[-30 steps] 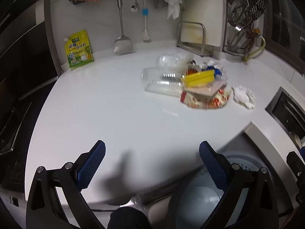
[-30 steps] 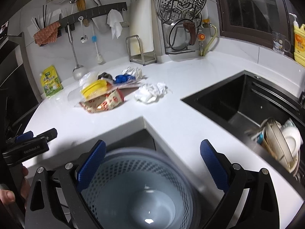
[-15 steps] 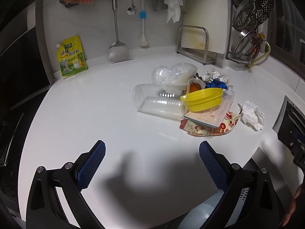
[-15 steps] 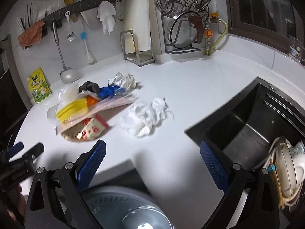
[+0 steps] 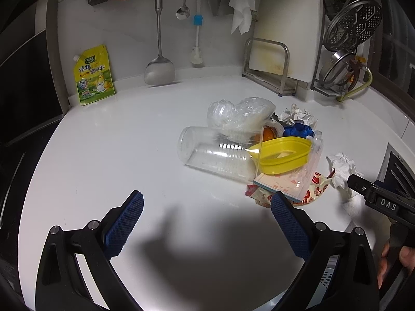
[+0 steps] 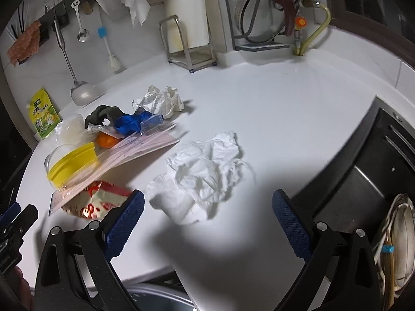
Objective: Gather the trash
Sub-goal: 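Reach the right gripper to the crumpled white tissue and grasp it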
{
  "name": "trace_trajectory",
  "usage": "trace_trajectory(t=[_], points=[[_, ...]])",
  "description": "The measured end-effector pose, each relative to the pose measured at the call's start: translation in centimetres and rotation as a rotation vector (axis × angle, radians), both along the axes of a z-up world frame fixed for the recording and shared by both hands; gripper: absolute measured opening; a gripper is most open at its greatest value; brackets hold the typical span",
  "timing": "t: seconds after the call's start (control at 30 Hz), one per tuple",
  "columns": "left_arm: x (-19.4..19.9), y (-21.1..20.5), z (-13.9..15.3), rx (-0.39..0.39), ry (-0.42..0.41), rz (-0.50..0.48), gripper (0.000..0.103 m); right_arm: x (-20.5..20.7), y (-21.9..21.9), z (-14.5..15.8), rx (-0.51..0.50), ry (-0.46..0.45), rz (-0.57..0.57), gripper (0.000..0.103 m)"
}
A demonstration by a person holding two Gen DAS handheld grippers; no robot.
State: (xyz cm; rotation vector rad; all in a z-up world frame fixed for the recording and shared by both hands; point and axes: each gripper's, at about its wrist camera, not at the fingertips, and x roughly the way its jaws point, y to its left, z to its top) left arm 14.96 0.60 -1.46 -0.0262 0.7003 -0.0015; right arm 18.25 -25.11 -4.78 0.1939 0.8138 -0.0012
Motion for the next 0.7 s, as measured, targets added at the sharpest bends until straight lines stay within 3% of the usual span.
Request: trace_trajectory(t=[0.43,0.7], points=[[0.6,0.9,-0.3,-0.006,0.012,0.019,0.097,2.6,1.1,-0.4,-0.052,0.043,0.036,0.093],[1.3,1.2,-0.3,-0.009,0.01,0.027,0.097,2.2,1.3,-0.3,-0.036,0.023,0.093,0.022]])
